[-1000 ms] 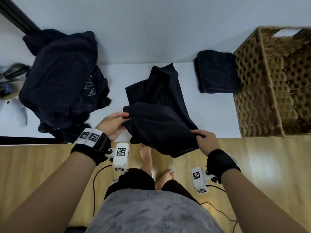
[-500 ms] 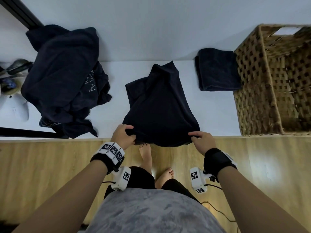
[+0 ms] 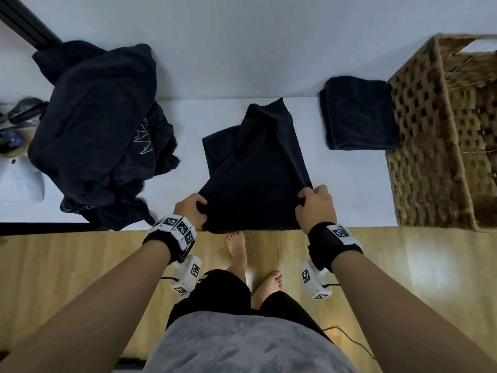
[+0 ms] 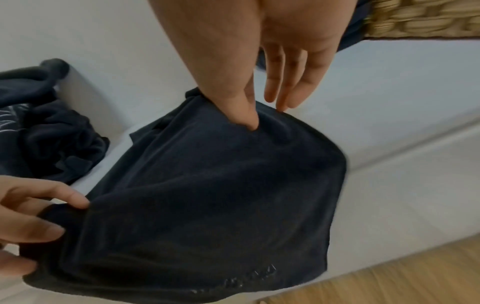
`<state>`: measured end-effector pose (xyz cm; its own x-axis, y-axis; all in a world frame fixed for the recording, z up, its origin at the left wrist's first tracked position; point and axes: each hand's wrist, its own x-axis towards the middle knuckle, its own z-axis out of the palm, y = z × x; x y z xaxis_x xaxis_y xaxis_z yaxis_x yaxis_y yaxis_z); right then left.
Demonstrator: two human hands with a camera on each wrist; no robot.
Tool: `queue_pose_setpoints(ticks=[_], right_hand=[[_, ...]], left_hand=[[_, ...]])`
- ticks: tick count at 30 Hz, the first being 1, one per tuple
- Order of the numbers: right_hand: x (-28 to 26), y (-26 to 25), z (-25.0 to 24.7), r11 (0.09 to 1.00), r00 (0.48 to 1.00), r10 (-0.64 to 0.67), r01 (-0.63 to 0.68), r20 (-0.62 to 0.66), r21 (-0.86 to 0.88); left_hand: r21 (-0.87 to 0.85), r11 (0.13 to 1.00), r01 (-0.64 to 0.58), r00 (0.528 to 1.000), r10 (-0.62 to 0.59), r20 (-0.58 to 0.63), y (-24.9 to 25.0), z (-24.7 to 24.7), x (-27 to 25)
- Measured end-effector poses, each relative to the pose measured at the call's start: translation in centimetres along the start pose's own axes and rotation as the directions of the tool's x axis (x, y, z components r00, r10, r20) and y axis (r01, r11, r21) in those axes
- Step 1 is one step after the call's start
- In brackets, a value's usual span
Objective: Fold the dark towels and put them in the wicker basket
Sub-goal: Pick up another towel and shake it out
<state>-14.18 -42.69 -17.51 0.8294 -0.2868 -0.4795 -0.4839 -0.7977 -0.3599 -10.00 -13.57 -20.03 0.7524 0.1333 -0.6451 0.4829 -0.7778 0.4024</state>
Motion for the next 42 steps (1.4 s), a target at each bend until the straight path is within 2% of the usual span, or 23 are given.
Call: queue_pose_setpoints(ticks=[2,4,6,8,10,12,16,18,20,22,23,25,26,28,29,30,31,32,34,36,38,40,42], right_hand=[[1.1,-1.6,0.2,0.994,0.994,-0.106,0.106,0.039,0.012],[2.3,-2.9,0.4,0.988,0.979,-0.155,0.154,0.131,0.019],[3.4,-3.8,0.4,0.991,0.971,-0.13,0.134,0.199,-0.005],[4.0,-4.3,0.5,0.991,0.97,-0.093,0.111,0.223,-0.071],[4.3,-4.6,0.5,0.988,0.971,-0.065,0.095,0.228,-0.122],[4.5,-4.8,0.5,0.987,0.973,-0.04,0.074,0.229,-0.146],[4.5,-5.0,0.7,0.986,0.979,-0.003,0.037,0.205,-0.163],[4.5,-5.1,0.8,0.987,0.98,0.001,0.031,0.197,-0.16],[4.4,-5.1,0.8,0.987,0.98,0.006,0.027,0.198,-0.161],[4.4,-5.1,0.8,0.988,0.979,0.015,0.017,0.204,-0.154],[4.5,-5.2,0.7,0.989,0.979,0.018,0.012,0.204,-0.147],[4.7,-5.3,0.5,0.991,0.979,0.027,0.0,0.204,-0.132],[4.8,-5.4,0.5,0.992,0.979,0.029,-0.003,0.203,-0.127],[4.9,-5.4,0.3,0.993,0.979,0.028,-0.004,0.2,-0.122],[4.9,-5.4,0.2,0.992,0.978,0.029,-0.003,0.207,-0.123],[5.0,-5.4,0.0,0.992,0.975,0.032,-0.004,0.222,-0.126],[5.1,-5.4,-0.2,0.992,0.969,0.034,-0.003,0.243,-0.127],[5.3,-5.4,-0.5,0.992,0.964,0.039,-0.005,0.264,-0.128],[6.4,-5.6,-1.4,0.993,0.969,0.05,-0.022,0.242,-0.116],[8.1,-5.8,-2.2,0.998,0.995,0.021,-0.015,0.1,-0.069],[10.3,-6.1,-2.5,0.995,0.996,-0.093,0.094,0.009,-0.03],[12.3,-6.4,-2.5,0.985,0.985,-0.16,0.163,0.065,-0.057],[13.6,-6.2,-2.4,0.976,0.987,-0.118,0.136,0.114,-0.171]], left_hand=[[0.059,0.998,0.025,0.999,-0.026,0.018,0.4,-0.1,0.3],[0.247,0.969,0.003,1.0,0.0,-0.011,1.0,-0.6,0.9],[0.353,0.934,-0.059,0.989,0.104,-0.109,2.0,-1.3,2.0],[0.352,0.919,-0.18,0.953,0.251,-0.169,3.7,-1.9,3.3],[0.327,0.892,-0.311,0.923,0.365,-0.12,5.7,-2.3,5.2],[0.334,0.858,-0.391,0.905,0.424,-0.029,7.5,-2.6,7.0],[0.485,0.764,-0.426,0.896,0.431,0.109,10.0,-2.9,9.8],[0.522,0.732,-0.438,0.886,0.45,0.113,10.8,-3.5,10.8],[0.448,0.796,-0.406,0.883,0.468,-0.031,11.6,-4.9,11.9],[0.25,0.908,-0.336,0.857,0.404,-0.318,12.8,-6.9,13.2],[0.137,0.934,-0.33,0.822,0.355,-0.445,13.5,-8.0,13.8],[0.002,0.906,-0.424,0.737,0.346,-0.581,14.4,-9.2,14.0],[0.002,0.873,-0.489,0.709,0.398,-0.582,14.6,-9.2,13.5],[0.098,0.812,-0.576,0.7,0.551,-0.453,14.3,-7.7,12.1],[0.17,0.797,-0.58,0.737,0.602,-0.305,13.7,-6.5,11.3],[0.248,0.791,-0.56,0.793,0.598,-0.114,12.8,-5.2,10.6],[0.34,0.781,-0.523,0.842,0.536,0.064,11.8,-3.9,10.1],[0.436,0.755,-0.491,0.869,0.461,0.18,10.9,-3.0,9.9],[0.546,0.704,-0.454,0.89,0.389,0.239,9.7,-2.1,10.0],[0.554,0.712,-0.432,0.901,0.37,0.226,9.2,-2.1,10.3],[0.548,0.726,-0.415,0.909,0.35,0.226,9.0,-2.3,10.3],[0.561,0.72,-0.409,0.912,0.34,0.228,8.9,-2.6,10.3],[0.569,0.719,-0.4,0.916,0.329,0.228,8.9,-2.8,10.3]])
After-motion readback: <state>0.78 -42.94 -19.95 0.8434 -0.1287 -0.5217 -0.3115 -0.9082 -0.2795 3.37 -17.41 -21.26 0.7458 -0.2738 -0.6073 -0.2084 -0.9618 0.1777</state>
